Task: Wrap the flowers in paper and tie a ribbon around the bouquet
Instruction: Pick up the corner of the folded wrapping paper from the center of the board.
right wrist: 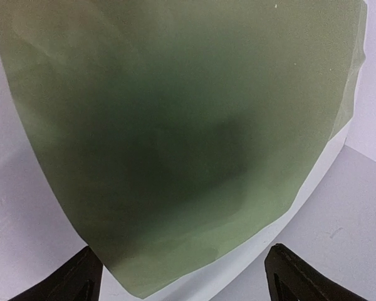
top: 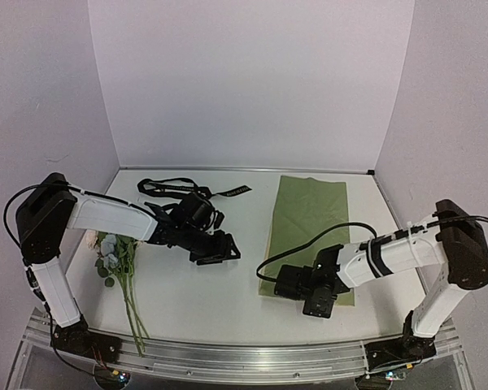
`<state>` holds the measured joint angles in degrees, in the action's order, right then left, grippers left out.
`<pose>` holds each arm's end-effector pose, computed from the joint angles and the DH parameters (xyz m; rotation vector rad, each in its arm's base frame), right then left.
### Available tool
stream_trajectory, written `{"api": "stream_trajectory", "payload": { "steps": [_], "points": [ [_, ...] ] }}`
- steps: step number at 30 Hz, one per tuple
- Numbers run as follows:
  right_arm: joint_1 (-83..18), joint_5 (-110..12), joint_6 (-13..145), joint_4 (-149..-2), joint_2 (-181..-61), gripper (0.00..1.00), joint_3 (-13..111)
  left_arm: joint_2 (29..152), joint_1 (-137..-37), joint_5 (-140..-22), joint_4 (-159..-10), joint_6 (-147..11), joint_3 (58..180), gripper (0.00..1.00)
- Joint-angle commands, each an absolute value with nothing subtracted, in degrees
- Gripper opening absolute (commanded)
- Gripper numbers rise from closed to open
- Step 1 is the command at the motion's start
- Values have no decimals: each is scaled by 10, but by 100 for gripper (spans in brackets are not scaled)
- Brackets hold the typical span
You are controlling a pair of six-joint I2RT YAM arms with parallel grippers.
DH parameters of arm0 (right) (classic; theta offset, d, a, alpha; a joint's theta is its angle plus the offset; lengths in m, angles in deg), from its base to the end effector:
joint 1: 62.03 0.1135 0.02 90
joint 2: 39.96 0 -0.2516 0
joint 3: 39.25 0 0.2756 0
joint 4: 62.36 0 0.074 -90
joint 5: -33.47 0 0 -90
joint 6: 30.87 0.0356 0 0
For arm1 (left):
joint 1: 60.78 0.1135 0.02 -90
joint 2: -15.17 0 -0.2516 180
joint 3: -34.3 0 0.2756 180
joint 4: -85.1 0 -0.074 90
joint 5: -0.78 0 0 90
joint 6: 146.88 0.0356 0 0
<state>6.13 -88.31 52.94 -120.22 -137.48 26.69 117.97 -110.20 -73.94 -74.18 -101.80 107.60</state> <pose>0.1248 0.2610 0.1143 -1.6713 2.2102 -0.6693 0.2433 -0.2985 0.1399 0.2366 2.6892 -0.9613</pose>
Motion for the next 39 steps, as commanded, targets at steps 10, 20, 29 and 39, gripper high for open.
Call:
{"api": "stream_trajectory", "payload": {
  "steps": [10, 20, 29, 39],
  "points": [
    [78, -980, 497, -1147, -1438, 85, 293, 1152, -1093, -746, -724, -1007, 1077, 63],
    [78, -1014, 472, -1122, -1464, 23, 310, 1149, -1092, -741, -725, -1009, 1076, 63],
    [78, -992, 525, -1147, -1373, 0, 319, 1138, -1078, -703, -771, -1046, 1054, 64],
    [78, -922, 675, -1197, -1265, 0, 337, 1136, -1065, -638, -859, -1097, 1022, 75]
  ]
}}
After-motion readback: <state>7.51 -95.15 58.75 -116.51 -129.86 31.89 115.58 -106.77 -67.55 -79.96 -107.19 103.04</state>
